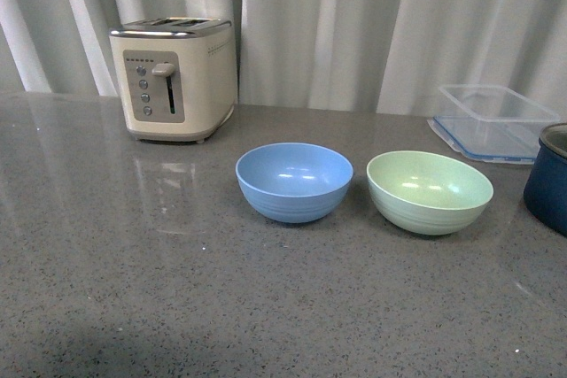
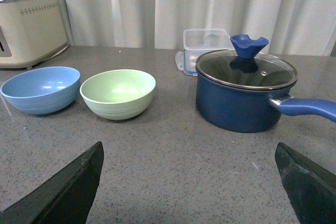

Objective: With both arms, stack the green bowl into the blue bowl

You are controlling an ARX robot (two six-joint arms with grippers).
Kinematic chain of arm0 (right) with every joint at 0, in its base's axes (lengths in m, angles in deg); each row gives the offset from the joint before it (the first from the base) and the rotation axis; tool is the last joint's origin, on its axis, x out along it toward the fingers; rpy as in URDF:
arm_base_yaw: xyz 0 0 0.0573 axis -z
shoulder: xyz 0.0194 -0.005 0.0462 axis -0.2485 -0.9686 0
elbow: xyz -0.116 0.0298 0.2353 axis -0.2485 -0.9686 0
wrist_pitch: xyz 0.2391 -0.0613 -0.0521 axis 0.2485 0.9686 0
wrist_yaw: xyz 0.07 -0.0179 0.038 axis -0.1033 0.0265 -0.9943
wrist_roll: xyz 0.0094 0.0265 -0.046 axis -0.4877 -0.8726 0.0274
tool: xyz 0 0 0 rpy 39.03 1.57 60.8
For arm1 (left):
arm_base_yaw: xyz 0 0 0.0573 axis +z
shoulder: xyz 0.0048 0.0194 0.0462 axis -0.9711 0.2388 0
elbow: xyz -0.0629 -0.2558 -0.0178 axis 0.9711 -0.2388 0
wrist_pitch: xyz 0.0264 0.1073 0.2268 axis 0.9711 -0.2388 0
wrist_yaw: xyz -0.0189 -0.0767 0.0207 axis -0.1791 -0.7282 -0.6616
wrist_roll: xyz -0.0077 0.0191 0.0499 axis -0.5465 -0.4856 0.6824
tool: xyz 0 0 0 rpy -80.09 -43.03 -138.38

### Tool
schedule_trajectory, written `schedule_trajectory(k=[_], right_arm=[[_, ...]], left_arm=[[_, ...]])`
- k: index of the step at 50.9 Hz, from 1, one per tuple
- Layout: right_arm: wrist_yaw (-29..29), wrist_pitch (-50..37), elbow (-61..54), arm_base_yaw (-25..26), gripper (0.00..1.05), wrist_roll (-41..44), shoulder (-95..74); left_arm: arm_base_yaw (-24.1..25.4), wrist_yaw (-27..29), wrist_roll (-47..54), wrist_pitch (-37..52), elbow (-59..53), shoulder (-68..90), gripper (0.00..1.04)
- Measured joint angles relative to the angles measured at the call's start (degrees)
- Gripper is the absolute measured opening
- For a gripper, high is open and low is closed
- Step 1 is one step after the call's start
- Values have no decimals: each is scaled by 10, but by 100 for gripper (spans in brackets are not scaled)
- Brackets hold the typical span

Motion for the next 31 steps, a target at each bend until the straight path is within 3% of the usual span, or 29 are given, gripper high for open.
schedule_trajectory(k=[8, 31], right_arm=[[0, 0, 0, 0, 95, 0, 0], [0, 0, 0, 0, 95, 0, 0]], left_arm=[[0, -1, 0, 5, -18, -24, 4], [0, -1, 0, -134, -18, -169, 4]])
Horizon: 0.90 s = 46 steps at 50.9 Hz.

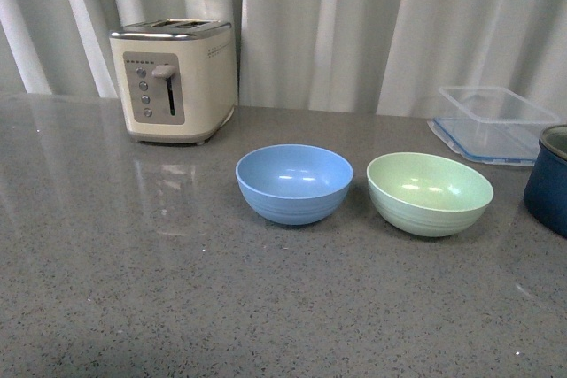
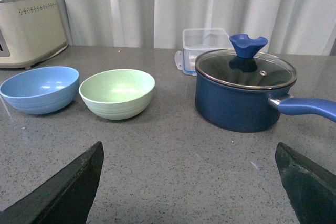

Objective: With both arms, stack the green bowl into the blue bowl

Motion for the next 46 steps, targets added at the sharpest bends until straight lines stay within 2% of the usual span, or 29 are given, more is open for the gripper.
schedule_trajectory(k=[26, 33, 43, 46], right_arm=[[0, 0, 0, 0, 95, 0, 0], [0, 0, 0, 0, 95, 0, 0], [0, 0, 0, 0, 95, 0, 0], [0, 0, 0, 0, 95, 0, 0]], left_arm=[[0, 0, 0, -95, 0, -98, 4], [0, 0, 0, -191, 0, -176, 4], [0, 0, 0, -195, 0, -194, 4], [0, 0, 0, -195, 0, -194, 11]])
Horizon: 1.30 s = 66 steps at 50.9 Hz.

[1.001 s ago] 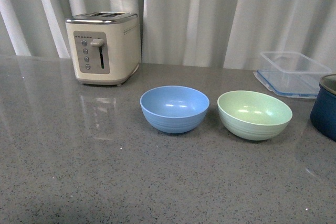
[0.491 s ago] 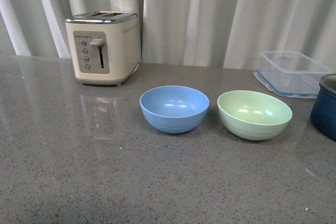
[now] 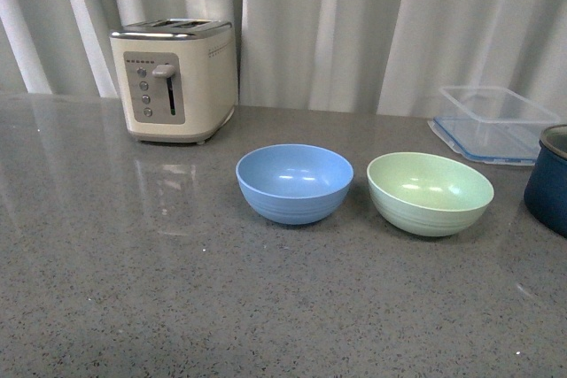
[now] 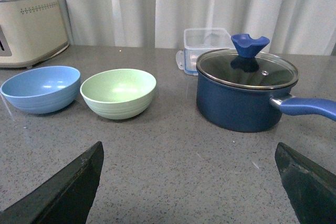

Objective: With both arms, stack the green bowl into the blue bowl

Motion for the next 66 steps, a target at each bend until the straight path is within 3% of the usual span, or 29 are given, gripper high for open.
schedule_trajectory(k=[10, 17, 22, 26, 32, 43, 51, 66], right_arm=[[-6, 2, 0, 1, 95, 1, -2], [-169, 70, 67, 52, 95, -15, -97], [-229, 45, 148, 53, 95, -45, -189], [-242, 48, 244, 23, 95, -75, -296], [-247, 85, 377, -22, 95, -146, -492], [-184, 98, 508, -53, 95, -180, -718], [-90, 93, 593, -55, 95, -187, -879], [-10, 94, 674, -50, 95, -193, -1031]], left_arm=[[0, 0, 0, 0, 0, 0, 42], [0, 0, 0, 0, 0, 0, 66], [0, 0, 0, 0, 0, 0, 83], [0, 0, 0, 0, 0, 0, 100], [0, 0, 1, 0, 0, 0, 98], [0, 0, 1, 0, 0, 0, 98], [0, 0, 1, 0, 0, 0, 98], [0, 0, 1, 0, 0, 0, 98]])
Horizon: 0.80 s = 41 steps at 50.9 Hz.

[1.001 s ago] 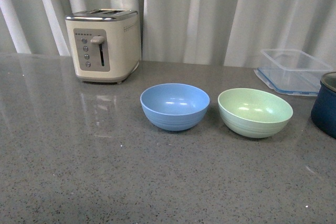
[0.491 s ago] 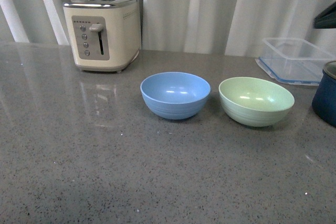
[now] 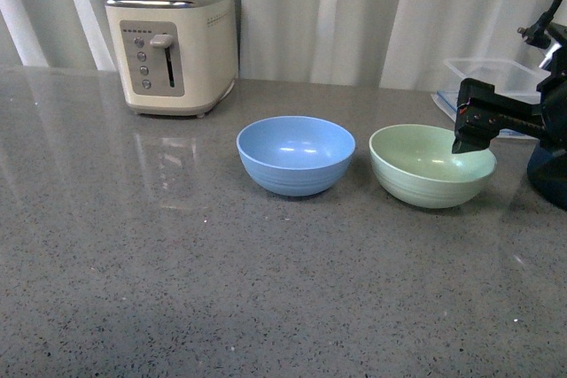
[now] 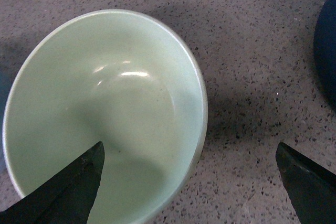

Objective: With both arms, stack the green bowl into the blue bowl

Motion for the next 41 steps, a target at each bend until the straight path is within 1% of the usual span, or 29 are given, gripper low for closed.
schedule_trajectory(k=[11, 12, 15, 16, 21, 24, 39, 41], right_arm=[[41, -4, 44, 7, 95, -2, -55], [45, -4, 48, 8, 93, -3, -60], [52, -1, 56, 10, 83, -3, -68], [53, 0, 57, 10, 81, -3, -69], [56, 5, 64, 11, 63, -3, -73], [56, 7, 67, 11, 56, -3, -73], [59, 13, 70, 9, 1, -4, -79], [60, 13, 73, 9, 1, -4, -77]], left_arm=[[0, 0, 0, 0, 0, 0, 98], [0, 0, 0, 0, 0, 0, 98], [0, 0, 0, 0, 0, 0, 98], [0, 0, 0, 0, 0, 0, 98], [0, 0, 0, 0, 0, 0, 98], [0, 0, 0, 0, 0, 0, 98], [0, 0, 0, 0, 0, 0, 98], [0, 0, 0, 0, 0, 0, 98]])
